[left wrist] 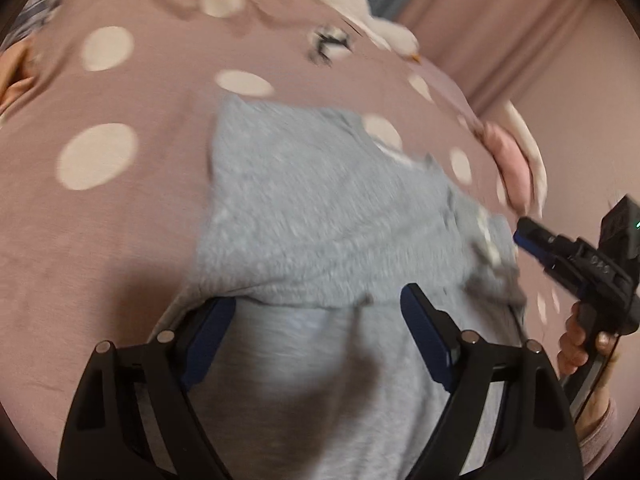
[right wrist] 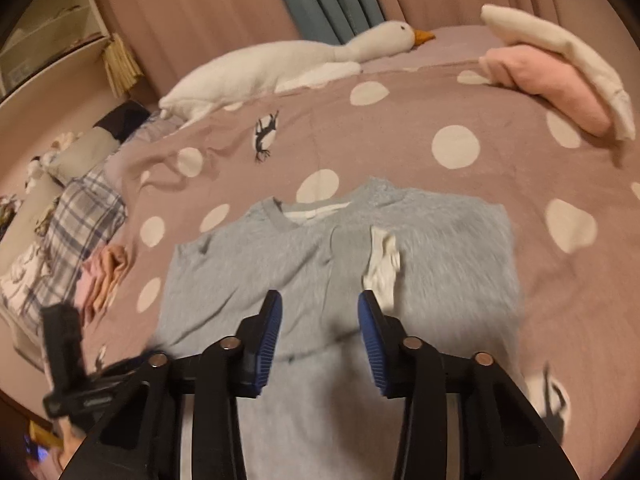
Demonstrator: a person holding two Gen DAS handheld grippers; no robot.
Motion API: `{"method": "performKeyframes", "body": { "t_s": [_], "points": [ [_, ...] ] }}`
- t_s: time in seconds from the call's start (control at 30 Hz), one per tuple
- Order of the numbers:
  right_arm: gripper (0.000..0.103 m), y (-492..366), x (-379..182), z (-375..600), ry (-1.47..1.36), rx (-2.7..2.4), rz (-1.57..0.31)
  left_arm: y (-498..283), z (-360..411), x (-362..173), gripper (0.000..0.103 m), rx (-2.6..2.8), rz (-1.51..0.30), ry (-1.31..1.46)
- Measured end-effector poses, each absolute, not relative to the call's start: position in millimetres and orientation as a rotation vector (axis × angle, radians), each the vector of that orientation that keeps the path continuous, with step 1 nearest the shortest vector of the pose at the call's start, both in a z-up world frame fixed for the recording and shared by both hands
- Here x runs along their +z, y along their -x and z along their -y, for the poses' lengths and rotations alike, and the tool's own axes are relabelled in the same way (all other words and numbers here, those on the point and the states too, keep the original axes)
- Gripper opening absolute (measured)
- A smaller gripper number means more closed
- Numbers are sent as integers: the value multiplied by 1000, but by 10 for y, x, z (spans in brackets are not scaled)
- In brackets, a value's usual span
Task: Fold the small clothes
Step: 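Grasp the sweatshirt side with the right tool and fold it toward the middle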
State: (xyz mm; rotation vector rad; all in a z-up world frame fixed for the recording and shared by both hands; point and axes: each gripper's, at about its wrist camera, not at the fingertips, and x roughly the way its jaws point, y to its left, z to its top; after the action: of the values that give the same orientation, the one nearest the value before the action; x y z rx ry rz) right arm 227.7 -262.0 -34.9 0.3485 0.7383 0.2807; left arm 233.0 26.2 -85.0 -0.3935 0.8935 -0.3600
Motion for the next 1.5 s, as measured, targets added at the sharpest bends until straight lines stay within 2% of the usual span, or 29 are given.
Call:
{"method": "performKeyframes", "body": {
  "t_s": [0.17, 0.33, 0.57, 0.7, 0.8, 0.93, 1.0, 1.07, 1.13, 1.3, 1.5],
  "points": [
    [41, -2504, -480, 2533, -377, 279, -775, -2366, -314, -902, 83, -346, -910, 415],
    [41, -2678, -876, 2370, -279, 225, -919, -2359, -309, -901, 84, -367, -931, 410],
    [41, -2368, -633, 2329, -244, 247, -826, -2067, -639, -824, 87, -396, -923, 507],
    [41, -2425, -825, 2277, -163, 201, -912, -1899, -909, -804, 87, -387, -913, 641],
    [41, -2372, -823, 2347, -228, 204, -919, -1714, -1041, -706, 91, -345, -901, 637],
    [41, -1993, -663, 2460, -281, 263, -899, -1444, -1149, -565, 93, -262, -891, 541],
    [41, -1758, -610, 2510, -256, 265, -890, -1325, -1195, -550, 98, -239, -894, 514],
    [45, -1488, -593, 2578, -240, 259, -886, -1196, -1242, -574, 99, -237, -906, 515],
    [54, -1232, -617, 2637, -216, 237, -893, -1077, -1274, -632, 100, -232, -928, 527],
    [54, -591, -664, 2872, -236, 189, -851, -738, -1258, -810, 100, -206, -986, 513],
    [56, -205, -739, 3164, -364, 96, -822, -408, -1201, -897, 100, -208, -1005, 547]
  ]
}}
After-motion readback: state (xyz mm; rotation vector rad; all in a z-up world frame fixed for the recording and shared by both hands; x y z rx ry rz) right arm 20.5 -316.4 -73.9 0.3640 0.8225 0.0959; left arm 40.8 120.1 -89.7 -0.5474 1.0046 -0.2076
